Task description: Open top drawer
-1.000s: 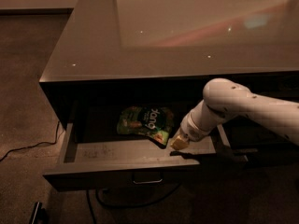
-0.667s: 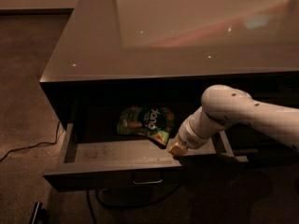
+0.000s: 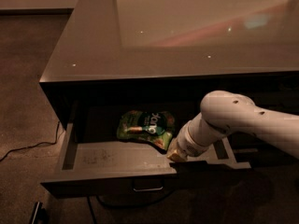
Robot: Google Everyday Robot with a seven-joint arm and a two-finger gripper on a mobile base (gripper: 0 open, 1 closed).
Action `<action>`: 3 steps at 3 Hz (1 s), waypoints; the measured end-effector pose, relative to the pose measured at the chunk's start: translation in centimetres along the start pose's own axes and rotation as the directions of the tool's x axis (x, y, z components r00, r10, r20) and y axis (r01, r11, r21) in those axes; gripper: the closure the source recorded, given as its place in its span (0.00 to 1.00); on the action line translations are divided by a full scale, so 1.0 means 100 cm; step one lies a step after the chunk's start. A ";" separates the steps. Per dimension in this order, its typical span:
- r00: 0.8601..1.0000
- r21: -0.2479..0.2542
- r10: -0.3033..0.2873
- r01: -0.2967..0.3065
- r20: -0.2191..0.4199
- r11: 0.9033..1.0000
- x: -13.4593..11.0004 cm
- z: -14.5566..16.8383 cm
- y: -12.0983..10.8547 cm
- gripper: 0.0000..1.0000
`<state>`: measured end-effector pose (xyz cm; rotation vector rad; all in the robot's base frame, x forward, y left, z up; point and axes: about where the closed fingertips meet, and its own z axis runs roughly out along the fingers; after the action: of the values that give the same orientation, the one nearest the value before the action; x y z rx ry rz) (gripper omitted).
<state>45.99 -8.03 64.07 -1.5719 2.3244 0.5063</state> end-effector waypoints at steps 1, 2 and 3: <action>1.000 0.000 -0.001 0.001 0.000 1.000 -0.001 0.000 0.000 1.00; 1.000 0.000 -0.001 0.001 0.000 1.000 -0.001 0.000 0.000 0.81; 1.000 0.000 -0.001 0.001 0.000 1.000 -0.001 0.000 0.000 0.58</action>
Offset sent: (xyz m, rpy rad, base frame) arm -0.0001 0.0006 0.0003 -0.0002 -0.0006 0.0012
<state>45.98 -7.97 64.09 -1.5736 2.3232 0.5059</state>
